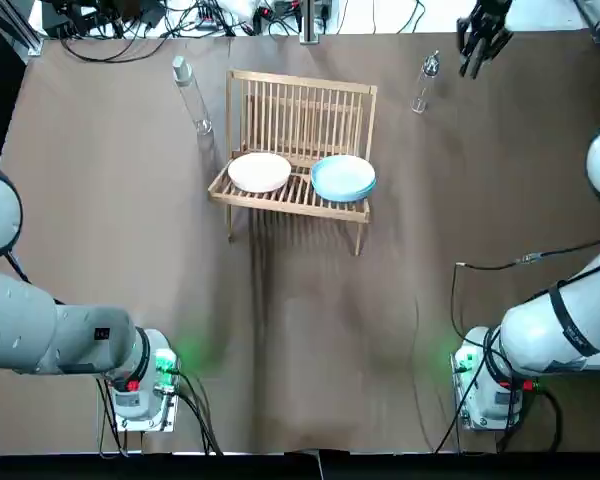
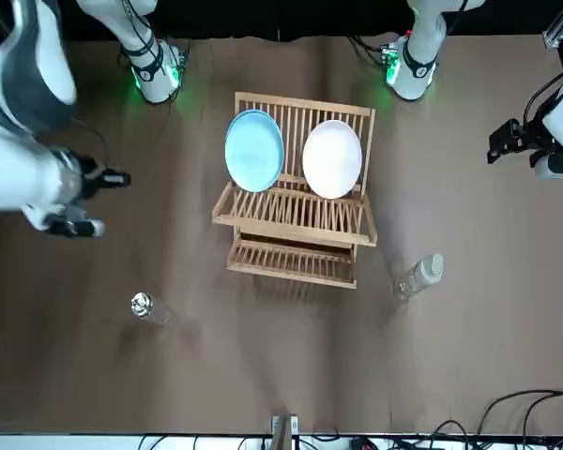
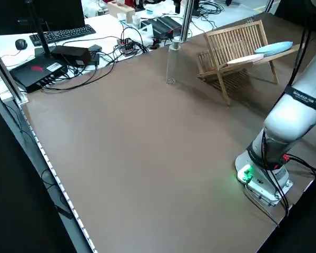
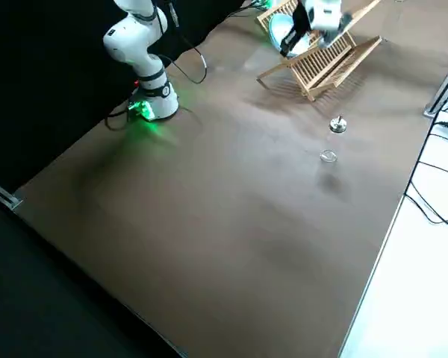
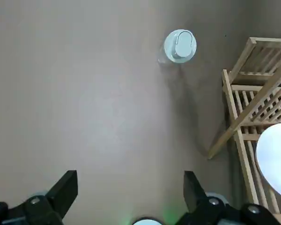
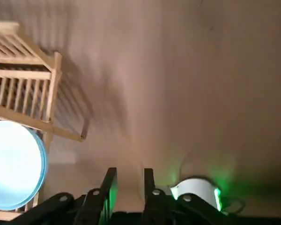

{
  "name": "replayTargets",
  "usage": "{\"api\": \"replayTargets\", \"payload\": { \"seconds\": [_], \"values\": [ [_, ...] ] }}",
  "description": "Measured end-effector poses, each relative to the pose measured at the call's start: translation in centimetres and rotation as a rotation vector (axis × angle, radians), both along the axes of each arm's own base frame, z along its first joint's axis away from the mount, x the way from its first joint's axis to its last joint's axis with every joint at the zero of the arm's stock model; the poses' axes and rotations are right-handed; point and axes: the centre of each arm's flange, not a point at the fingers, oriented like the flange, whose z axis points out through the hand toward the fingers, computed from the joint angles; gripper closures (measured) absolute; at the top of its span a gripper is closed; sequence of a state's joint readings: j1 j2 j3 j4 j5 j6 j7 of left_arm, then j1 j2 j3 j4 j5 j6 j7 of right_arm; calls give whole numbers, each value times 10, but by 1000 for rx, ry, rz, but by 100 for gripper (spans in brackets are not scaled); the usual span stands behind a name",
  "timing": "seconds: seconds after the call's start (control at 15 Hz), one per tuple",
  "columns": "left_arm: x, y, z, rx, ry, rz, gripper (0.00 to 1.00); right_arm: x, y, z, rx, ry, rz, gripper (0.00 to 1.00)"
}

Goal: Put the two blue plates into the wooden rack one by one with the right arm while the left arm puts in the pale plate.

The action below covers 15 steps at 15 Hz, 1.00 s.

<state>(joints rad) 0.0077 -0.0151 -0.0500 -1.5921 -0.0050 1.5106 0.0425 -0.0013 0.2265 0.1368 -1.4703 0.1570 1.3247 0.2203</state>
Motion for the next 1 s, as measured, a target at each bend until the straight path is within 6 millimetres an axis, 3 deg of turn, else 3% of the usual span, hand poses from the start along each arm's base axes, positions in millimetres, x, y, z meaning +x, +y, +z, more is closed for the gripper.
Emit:
{"api": "replayTargets", "payload": {
  "seconds": [0.13, 0.27, 0.4, 0.67, 1.0],
  "values": [
    [0, 2, 0, 0, 0, 3, 0, -11, -4, 44, -13, -106, 4, 52],
    [0, 1, 0, 0, 0, 2, 0, -26, -6, 83, -36, -221, 0, 47],
    [0, -1, 0, 0, 0, -2, 0, -45, -8, 103, -92, -269, 16, 35],
    [0, -3, 0, 0, 0, -4, 0, -60, 3, 97, -97, -291, 101, 1],
    [0, -4, 0, 0, -1, -3, 0, -75, 3, 82, -98, -345, 120, 0]
  ]
}}
